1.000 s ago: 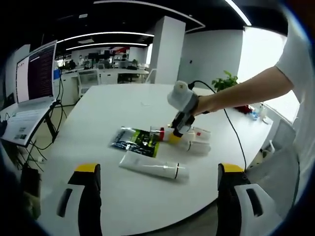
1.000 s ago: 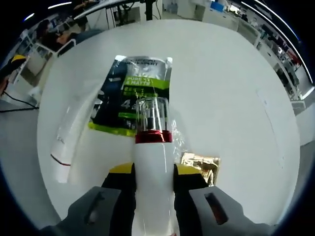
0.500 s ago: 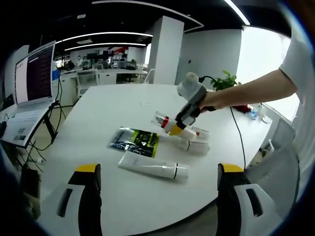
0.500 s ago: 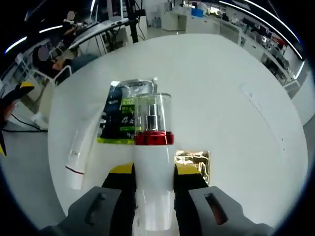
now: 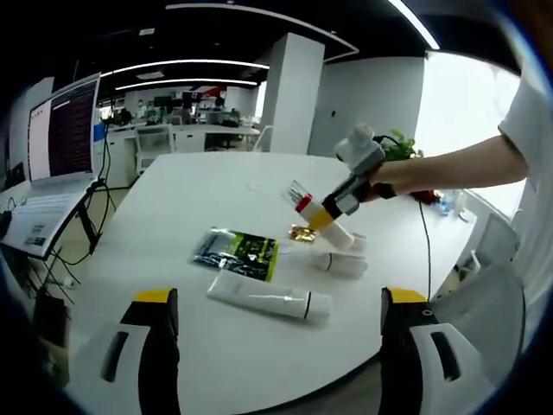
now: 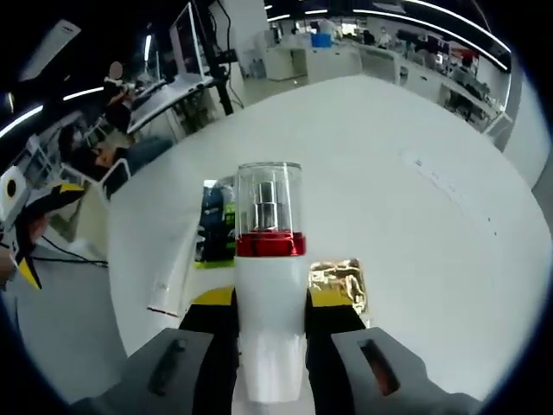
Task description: Arrange the skincare products in the storage area until every visible bottle or jar stands upright without overlapping.
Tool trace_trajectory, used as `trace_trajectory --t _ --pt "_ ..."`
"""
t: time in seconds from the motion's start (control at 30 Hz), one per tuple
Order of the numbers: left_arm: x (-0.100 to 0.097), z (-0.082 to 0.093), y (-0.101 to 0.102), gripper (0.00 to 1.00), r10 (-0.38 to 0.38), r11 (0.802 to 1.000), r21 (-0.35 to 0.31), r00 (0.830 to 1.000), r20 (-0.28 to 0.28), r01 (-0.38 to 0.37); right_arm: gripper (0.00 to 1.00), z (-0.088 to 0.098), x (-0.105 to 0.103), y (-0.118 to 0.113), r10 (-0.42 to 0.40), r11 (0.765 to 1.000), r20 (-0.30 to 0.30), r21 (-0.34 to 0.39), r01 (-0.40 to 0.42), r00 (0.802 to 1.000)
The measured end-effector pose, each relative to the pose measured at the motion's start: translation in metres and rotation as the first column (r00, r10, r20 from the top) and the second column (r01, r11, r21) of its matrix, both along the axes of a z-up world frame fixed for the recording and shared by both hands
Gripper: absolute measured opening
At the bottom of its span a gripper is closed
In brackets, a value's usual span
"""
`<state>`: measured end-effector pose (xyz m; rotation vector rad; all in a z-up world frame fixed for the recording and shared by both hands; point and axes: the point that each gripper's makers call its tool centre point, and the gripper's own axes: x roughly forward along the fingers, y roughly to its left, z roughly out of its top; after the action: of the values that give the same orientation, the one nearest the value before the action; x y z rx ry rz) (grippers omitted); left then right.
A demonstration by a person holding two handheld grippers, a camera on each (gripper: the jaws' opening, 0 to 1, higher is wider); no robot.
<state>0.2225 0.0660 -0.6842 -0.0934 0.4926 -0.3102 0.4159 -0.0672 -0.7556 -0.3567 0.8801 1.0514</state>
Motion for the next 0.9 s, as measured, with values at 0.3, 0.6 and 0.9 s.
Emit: trace_trajectory --t 0.3,0.6,0.9 --pt "0.000 0.005 -0.003 0.89 0.004 0.999 -0.051 1.000 0.008 -0.004 0.28 0.008 -0.026 -0.006 -0.064 0.988 -0.045 0.139 0.070 0.997" --pt "-0.001 0.021 -0.013 0.89 -0.019 0.989 -0.144 0.998 0.057 0.027 0.28 0.034 -0.055 -0.003 -0.064 0.950 -0.056 0.301 0.077 0.996" --pt "-0.004 0.037 -0.027 0.88 -0.086 0.956 -0.272 0.992 0.093 0.109 0.28 0.063 -0.099 0.005 0.005 0.888 -0.054 0.459 0.021 0.999"
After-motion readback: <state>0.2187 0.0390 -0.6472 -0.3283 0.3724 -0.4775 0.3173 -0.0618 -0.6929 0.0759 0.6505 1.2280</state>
